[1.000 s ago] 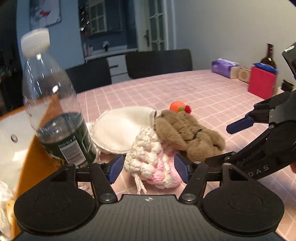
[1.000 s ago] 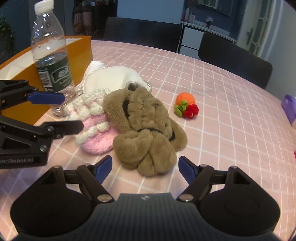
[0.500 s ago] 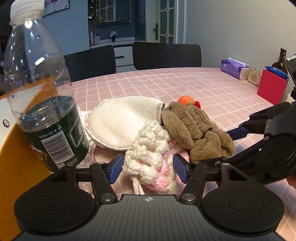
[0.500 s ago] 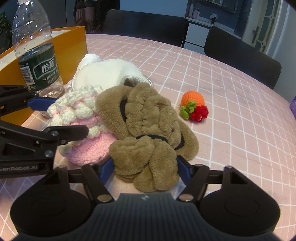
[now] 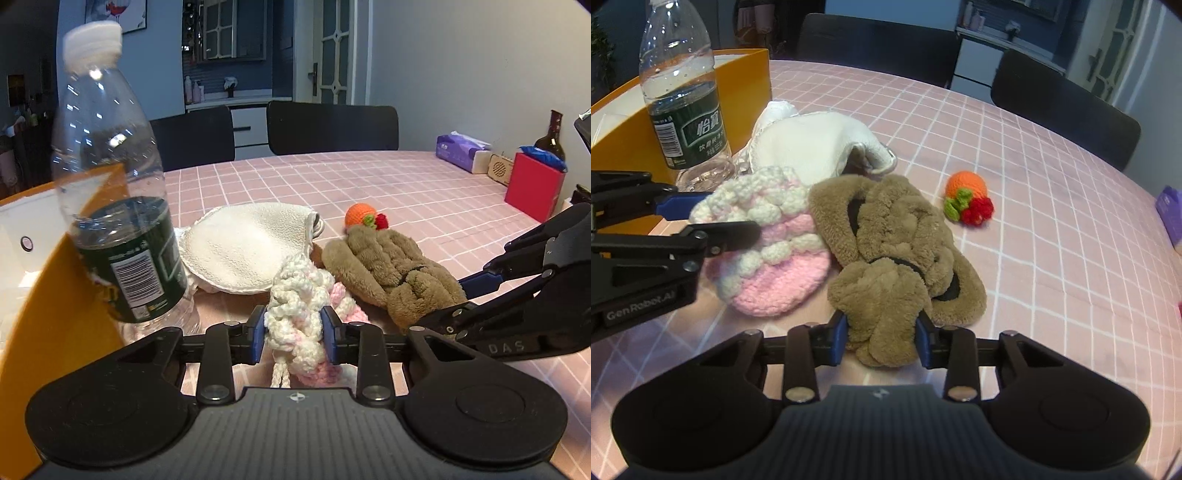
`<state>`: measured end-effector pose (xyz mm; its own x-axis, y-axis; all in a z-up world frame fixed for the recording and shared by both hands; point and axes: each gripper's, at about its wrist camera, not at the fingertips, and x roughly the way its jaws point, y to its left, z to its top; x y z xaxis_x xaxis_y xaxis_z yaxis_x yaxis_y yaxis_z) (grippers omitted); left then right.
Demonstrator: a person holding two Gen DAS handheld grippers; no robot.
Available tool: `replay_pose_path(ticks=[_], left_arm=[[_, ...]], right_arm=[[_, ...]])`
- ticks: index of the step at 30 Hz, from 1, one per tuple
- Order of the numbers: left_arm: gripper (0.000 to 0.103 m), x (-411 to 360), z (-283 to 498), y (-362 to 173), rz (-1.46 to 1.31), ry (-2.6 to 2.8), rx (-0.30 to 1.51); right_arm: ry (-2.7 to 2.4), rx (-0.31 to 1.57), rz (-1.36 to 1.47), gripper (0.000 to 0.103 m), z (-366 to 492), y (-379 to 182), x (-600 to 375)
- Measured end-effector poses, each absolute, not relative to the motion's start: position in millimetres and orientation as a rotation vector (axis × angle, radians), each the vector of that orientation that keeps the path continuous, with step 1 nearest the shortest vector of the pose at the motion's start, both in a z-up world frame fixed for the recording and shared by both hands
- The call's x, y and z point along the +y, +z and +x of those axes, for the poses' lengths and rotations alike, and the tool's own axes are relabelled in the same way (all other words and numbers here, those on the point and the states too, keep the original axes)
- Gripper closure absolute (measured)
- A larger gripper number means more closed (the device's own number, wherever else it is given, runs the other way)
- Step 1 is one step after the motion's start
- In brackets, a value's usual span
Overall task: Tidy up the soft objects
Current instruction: 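Lift and carry the plush and knitted item over the orange box with both tools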
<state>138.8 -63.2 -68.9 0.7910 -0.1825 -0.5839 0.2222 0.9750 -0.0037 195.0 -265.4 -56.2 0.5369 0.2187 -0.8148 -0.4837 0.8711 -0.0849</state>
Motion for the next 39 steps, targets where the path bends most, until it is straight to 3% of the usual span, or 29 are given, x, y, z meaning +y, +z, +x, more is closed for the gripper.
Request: replay_pose_path(ticks=[23,39], left_arm=[[0.068,-23.4,39.5,-6.5,0.046,-0.298,0.514],[0.068,51.4,-0.3,51.1,0.118,-0.153,0.363]], right_arm=[[0.517,0.785,-0.283,0.074,81.7,26.4,-263.4],[0.695,0.564,-0.363,0.075,55.3,95.7,-183.3]])
